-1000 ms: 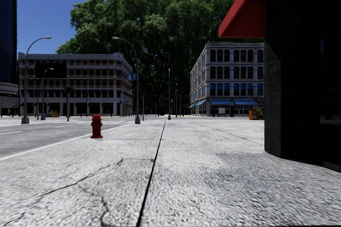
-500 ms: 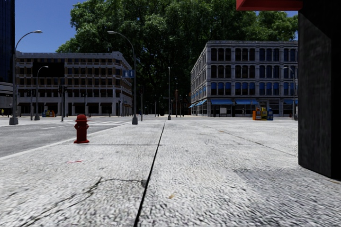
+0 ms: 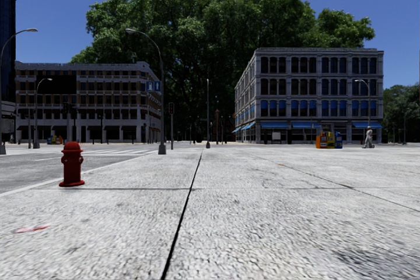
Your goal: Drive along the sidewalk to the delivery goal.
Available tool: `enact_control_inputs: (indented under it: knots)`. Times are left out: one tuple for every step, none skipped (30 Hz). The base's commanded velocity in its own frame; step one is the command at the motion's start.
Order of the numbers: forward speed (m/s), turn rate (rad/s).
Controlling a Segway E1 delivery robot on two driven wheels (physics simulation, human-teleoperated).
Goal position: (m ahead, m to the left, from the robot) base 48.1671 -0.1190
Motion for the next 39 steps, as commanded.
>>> enact_control_inputs:
  knots:
    - [2.0,-0.29]
    - [2.0,-0.29]
    - [2.0,-0.29]
    - [2.0,-0.29]
    - [2.0,-0.29]
    - [2.0,-0.29]
    - [2.0,-0.29]
    - [2.0,-0.29]
    - [2.0,-0.29]
    - [2.0,-0.29]
    - [2.0,-0.29]
    - [2.0,-0.29]
    - [2.0,-0.29]
    - [2.0,-0.29]
    - [2.0,-0.29]
    - [2.0,-0.29]
    - [2.0,-0.29]
    - [2.0,-0.29]
    - [2.0,-0.29]
    - [2.0,-0.29]
    - [2.0,-0.29]
    - [2.0,-0.29]
    - [2.0,-0.29]
    - [2.0,-0.29]
    - [2.0,-0.29]
    - [2.0,-0.29]
    - [2.0,-0.29]
    - [2.0,-0.29]
    - [2.0,-0.29]
    - [2.0,-0.29]
    - [2.0,-0.29]
    - [2.0,-0.29]
    - [2.0,-0.29]
    - [2.0,-0.29]
    - [2.0,-0.29]
    - [2.0,-0.29]
    - [2.0,-0.29]
    - [2.0,-0.29]
    - [2.0,-0.29]
